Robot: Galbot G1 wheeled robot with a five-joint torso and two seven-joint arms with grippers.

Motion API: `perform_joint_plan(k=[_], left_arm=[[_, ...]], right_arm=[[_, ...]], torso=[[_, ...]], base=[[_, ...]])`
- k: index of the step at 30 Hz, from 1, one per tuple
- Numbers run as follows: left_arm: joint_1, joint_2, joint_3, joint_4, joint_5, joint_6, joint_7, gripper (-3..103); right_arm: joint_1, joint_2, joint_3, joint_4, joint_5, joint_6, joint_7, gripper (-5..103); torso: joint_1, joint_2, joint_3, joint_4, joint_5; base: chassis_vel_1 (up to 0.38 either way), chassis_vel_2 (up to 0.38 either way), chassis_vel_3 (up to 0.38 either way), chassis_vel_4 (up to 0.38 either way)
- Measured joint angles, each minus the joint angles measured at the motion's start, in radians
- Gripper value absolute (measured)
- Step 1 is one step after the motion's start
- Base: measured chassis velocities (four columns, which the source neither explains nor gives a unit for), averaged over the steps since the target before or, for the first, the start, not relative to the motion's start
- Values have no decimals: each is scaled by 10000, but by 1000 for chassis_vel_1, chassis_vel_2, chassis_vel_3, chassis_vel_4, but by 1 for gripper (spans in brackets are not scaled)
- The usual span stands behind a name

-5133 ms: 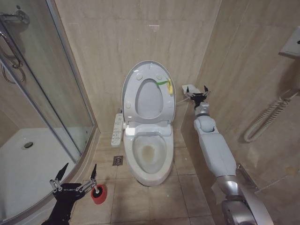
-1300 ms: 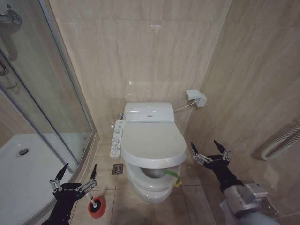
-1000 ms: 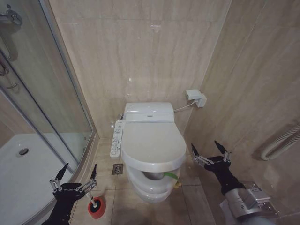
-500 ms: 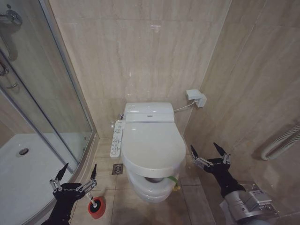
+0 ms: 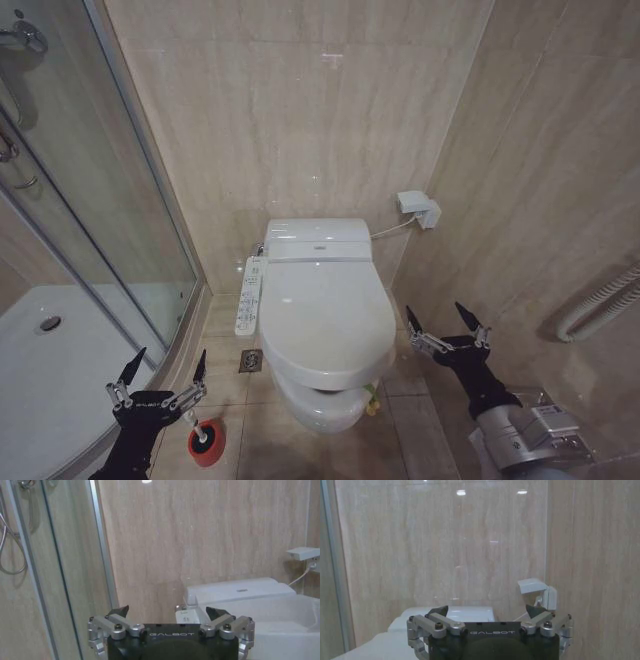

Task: Open the toilet lid, clean the toilet bowl with a toilet brush, close the toilet lid, and flush.

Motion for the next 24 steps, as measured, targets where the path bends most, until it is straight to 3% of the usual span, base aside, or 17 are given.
perform_joint_plan(k=[24], left_arm=[[0, 0, 0, 0, 0, 0, 0, 100]], right_arm=[[9, 2, -8, -21, 21, 7, 25, 100]], torso=[[0, 0, 0, 0, 0]], base=[[0, 0, 0, 0]])
